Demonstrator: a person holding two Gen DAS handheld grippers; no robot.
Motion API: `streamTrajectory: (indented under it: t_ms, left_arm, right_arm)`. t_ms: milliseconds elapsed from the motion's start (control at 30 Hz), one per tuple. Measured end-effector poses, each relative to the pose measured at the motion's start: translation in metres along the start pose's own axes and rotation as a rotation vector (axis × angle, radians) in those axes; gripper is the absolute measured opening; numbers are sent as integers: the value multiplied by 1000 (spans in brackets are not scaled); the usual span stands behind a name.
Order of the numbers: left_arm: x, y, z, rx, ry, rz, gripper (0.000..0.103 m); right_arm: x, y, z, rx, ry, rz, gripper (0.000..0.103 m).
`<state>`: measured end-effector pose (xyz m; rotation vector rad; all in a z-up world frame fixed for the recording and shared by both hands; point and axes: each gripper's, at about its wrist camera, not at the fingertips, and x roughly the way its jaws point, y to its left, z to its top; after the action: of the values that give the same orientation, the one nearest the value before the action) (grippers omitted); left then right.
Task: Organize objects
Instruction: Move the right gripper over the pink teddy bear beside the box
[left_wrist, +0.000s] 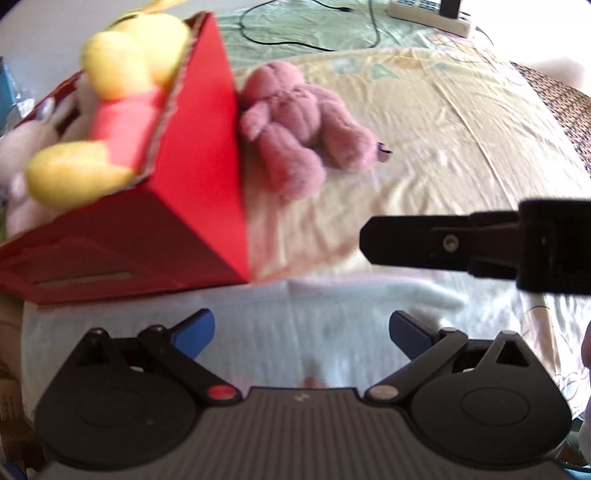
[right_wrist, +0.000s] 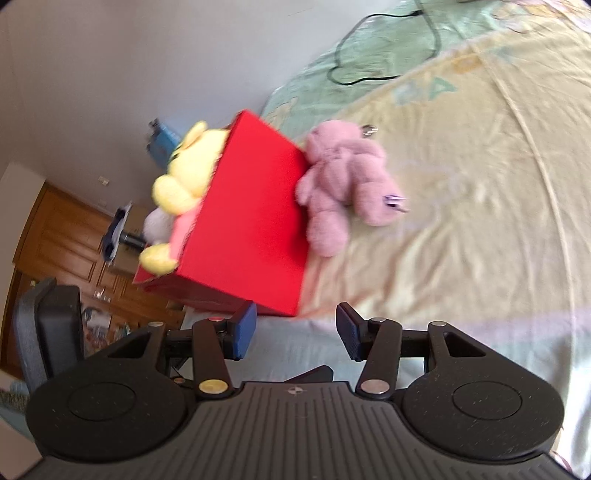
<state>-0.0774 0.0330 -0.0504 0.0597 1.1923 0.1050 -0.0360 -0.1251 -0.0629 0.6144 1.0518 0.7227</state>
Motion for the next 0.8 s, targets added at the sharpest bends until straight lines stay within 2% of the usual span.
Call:
streamTrajectory:
  t_ms: [333,533,800]
  left_arm:
    - [18,-21,14,68,1,-88,101]
    - [29,-32,18,100,1,-133,102]
    - [39,-34,23,104,-10,-166,102]
  right_arm:
    - [-7,-18,1,55,-46,-66,52]
    - [-4,-33,4,98,-73,-73,52]
    - [1,-39,18,51,-89,-92,52]
